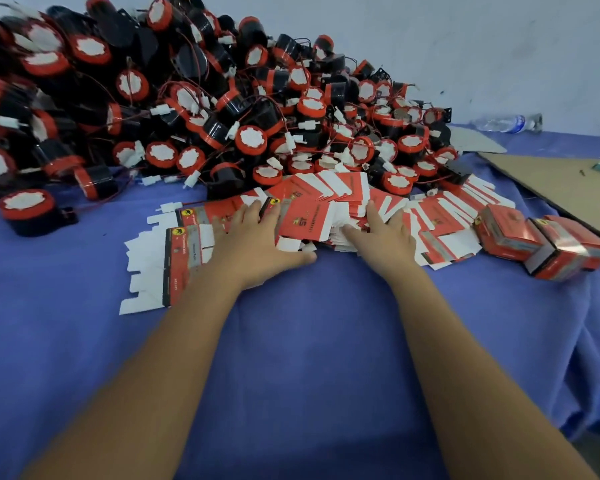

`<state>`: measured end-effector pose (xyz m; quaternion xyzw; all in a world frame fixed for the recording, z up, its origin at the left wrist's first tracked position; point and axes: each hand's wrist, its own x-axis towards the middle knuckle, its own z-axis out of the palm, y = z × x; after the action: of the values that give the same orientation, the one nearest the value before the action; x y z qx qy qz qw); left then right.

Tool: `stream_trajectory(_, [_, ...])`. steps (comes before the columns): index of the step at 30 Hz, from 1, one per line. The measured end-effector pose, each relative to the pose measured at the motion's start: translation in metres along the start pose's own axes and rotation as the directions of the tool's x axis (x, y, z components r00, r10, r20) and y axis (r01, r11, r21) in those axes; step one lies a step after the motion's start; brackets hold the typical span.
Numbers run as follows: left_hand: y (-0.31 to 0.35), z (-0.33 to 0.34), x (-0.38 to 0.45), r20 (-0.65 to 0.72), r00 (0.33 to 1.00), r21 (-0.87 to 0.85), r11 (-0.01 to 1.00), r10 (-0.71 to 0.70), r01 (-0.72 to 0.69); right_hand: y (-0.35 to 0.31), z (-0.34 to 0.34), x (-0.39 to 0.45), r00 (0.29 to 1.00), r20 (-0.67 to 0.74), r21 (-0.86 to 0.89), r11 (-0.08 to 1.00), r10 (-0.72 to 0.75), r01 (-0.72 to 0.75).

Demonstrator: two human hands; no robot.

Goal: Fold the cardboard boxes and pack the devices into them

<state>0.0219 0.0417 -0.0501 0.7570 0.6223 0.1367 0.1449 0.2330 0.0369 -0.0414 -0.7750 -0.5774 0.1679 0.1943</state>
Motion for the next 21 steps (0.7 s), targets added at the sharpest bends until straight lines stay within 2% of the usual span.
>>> stream_trajectory(3, [-0.006,0.000,0.001,-0.062,0.997,0.034,0.999,0.036,-0.034,-0.008,-0.004,0.007,0.996,-0.004,0.029,0.996,0.086,-0.086])
stream_trajectory(4, [-0.007,0.000,0.001,-0.076,0.996,0.014,0.999,0.044,-0.043,-0.015,-0.004,0.008,0.987,-0.063,0.078,0.987,0.146,-0.141])
stream_trajectory(6, [-0.008,0.000,0.000,-0.099,0.994,-0.074,0.996,0.036,-0.044,-0.036,-0.002,0.007,0.928,-0.301,0.177,0.969,0.221,-0.173])
stream_trajectory(8, [-0.012,-0.001,0.001,-0.167,0.986,-0.215,0.975,0.026,-0.062,-0.057,0.004,0.001,0.812,-0.568,0.206,0.979,0.133,-0.016])
stream_trajectory(9, [-0.013,-0.002,0.002,-0.214,0.976,-0.275,0.957,0.032,-0.092,-0.065,0.009,-0.003,0.764,-0.645,0.172,0.978,0.020,0.120])
stream_trajectory(10, [-0.014,-0.003,0.002,-0.254,0.966,-0.336,0.934,0.034,-0.121,-0.072,0.015,-0.006,0.741,-0.661,0.119,0.958,-0.118,0.259])
stream_trajectory(11, [-0.015,-0.004,0.001,-0.277,0.961,-0.410,0.902,0.016,-0.133,-0.078,0.022,-0.009,0.751,-0.612,0.077,0.927,-0.247,0.367])
stream_trajectory(13, [-0.015,-0.007,-0.002,-0.272,0.960,-0.540,0.836,-0.061,-0.100,-0.081,0.037,-0.014,0.837,-0.369,0.010,0.898,-0.405,0.439])
stream_trajectory(14, [-0.017,-0.009,-0.003,-0.270,0.958,-0.561,0.825,-0.100,-0.072,-0.078,0.042,-0.014,0.863,-0.232,-0.057,0.892,-0.448,0.448])
stream_trajectory(16, [-0.024,-0.011,-0.003,-0.291,0.942,-0.485,0.874,-0.168,0.006,-0.067,0.046,-0.013,0.863,-0.035,-0.173,0.853,-0.505,0.492])
stream_trajectory(18, [-0.033,-0.014,-0.004,-0.344,0.911,-0.343,0.934,-0.229,0.105,-0.059,0.039,-0.011,0.851,-0.014,-0.110,0.846,-0.525,0.521])
stream_trajectory(21, [-0.039,-0.017,-0.007,-0.420,0.866,-0.224,0.956,-0.271,0.190,-0.056,0.028,-0.010,0.877,-0.170,0.057,0.884,-0.450,0.465])
